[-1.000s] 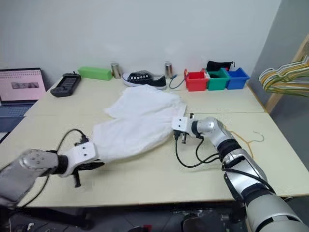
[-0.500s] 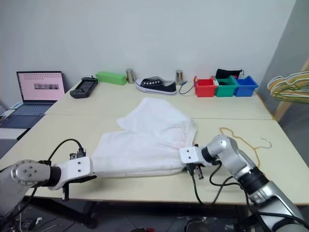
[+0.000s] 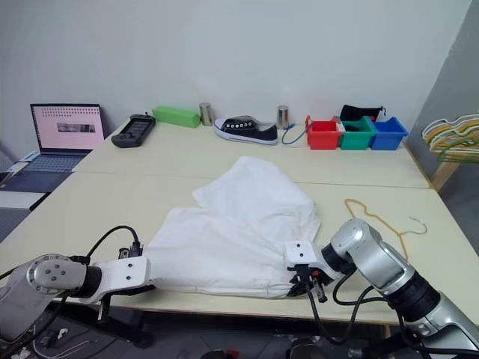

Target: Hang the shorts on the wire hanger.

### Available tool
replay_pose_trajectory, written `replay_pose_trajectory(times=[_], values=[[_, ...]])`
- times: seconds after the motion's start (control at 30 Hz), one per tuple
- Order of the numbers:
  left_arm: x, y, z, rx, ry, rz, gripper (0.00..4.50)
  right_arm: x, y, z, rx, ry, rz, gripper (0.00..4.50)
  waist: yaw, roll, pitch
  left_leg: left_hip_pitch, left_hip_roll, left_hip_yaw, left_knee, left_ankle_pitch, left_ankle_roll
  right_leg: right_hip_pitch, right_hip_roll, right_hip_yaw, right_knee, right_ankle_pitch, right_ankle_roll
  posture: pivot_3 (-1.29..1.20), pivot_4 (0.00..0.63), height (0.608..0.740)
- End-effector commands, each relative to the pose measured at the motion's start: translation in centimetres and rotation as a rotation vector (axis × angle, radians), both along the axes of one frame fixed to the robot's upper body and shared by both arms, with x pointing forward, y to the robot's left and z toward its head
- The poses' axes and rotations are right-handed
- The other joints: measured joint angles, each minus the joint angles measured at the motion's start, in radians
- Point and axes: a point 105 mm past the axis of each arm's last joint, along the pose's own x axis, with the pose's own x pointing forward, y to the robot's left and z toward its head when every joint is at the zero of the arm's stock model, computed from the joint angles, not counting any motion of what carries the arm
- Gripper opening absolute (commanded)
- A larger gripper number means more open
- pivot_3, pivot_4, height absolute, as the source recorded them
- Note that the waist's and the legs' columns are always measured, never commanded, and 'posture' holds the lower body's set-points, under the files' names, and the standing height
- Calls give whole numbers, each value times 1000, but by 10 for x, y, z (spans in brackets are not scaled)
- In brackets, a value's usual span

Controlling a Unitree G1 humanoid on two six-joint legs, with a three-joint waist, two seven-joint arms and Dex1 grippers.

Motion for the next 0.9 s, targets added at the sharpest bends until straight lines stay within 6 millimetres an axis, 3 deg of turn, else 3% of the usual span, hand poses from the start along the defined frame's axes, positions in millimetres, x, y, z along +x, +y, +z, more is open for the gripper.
replay_pose_trajectory(times=[0.03, 0.3, 0.5, 0.57, 0.6, 0.7, 0.77, 0.9], values=[[5, 7, 6, 26, -9, -2, 1011, -2, 3, 11, 27, 21, 16, 1246, 0, 1, 0, 0, 0, 0, 0, 0, 0, 0, 0, 0, 0, 0, 0, -82, 45, 740], [6, -1, 27, 7, -6, -71, 2622, -6, -7, 46, 67, -13, 31, 3054, -1, 2, 5, -1, 1, 1, 0, 0, 0, -1, 0, 0, 0, 0, 0, -106, 46, 740], [-6, -42, 65, -135, 68, -236, 3821, 4, -18, 77, 118, -82, -116, 4452, -2, -1, 12, -2, 1, 2, 0, -1, -1, -3, -1, 0, 0, 0, 0, -160, 49, 740], [-9, -61, 79, -221, 93, -283, 4222, 16, -27, 82, 123, -122, -231, 4500, -7, -1, 12, -3, 1, 3, 0, -1, -2, -3, -1, 0, -1, 0, 0, -193, 48, 740], [-3, -78, 87, -306, 63, -302, 4464, 32, -37, 81, 119, -165, -348, 4500, -9, -1, 13, -2, 1, 4, 0, -1, -2, -3, -1, 1, -1, 0, 0, -201, 48, 740], [14, -120, 103, -503, -6, -326, 4464, 66, -70, 71, 67, -270, -637, 4500, -24, -1, 13, -2, 1, 5, 2, -1, -2, 0, -1, 0, -1, 0, 1, -233, 45, 740], [36, -151, 109, -625, -99, -301, 4464, 89, -101, 64, 30, -339, -855, 4500, -32, -1, 13, -2, 1, 6, 2, -1, -1, 0, -1, 2, -2, 1, 3, -265, 47, 740], [61, -188, 108, -751, -157, -260, 4464, 108, -154, 52, -54, -417, -1148, 4500, -73, -2, 13, -3, -1, 7, 7, 0, 0, 7, 0, 5, -1, 4, 8, -293, 42, 740]])
